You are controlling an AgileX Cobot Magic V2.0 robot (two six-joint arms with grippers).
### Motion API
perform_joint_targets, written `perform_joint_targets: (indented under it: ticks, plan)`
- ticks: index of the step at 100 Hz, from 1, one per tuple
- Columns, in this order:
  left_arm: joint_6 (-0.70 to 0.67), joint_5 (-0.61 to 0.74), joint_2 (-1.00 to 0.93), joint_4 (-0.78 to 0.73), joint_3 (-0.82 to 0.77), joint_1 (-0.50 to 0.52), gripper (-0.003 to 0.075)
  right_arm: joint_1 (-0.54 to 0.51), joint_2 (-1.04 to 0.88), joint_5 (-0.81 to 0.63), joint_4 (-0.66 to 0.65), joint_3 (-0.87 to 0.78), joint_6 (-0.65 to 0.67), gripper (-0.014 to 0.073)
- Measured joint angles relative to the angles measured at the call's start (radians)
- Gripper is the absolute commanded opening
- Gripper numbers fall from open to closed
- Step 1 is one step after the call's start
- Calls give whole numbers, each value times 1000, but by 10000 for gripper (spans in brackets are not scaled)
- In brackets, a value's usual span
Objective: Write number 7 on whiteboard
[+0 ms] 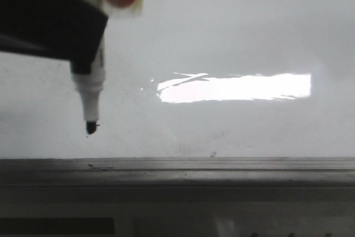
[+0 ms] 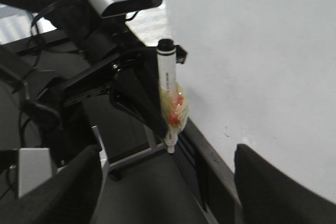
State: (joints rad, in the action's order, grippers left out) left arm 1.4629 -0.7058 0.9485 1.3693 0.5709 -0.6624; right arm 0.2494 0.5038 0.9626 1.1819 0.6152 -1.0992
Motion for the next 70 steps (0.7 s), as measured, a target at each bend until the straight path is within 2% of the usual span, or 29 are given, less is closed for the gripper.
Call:
perform_joint_targets:
  ticks: [9, 21, 39, 70]
  plan:
    - [84, -17, 0, 48, 0, 0, -20, 76, 56, -6, 15, 0, -78, 477]
    - [128, -47, 0, 47, 0, 0, -20, 184, 129, -51, 17, 0, -184, 481]
    - [170, -125, 0, 10, 0, 0, -20, 335, 243, -205, 27, 16, -312, 481]
    - [180, -149, 0, 6, 0, 0, -20, 540, 486, -285, 44, 160, -358, 479]
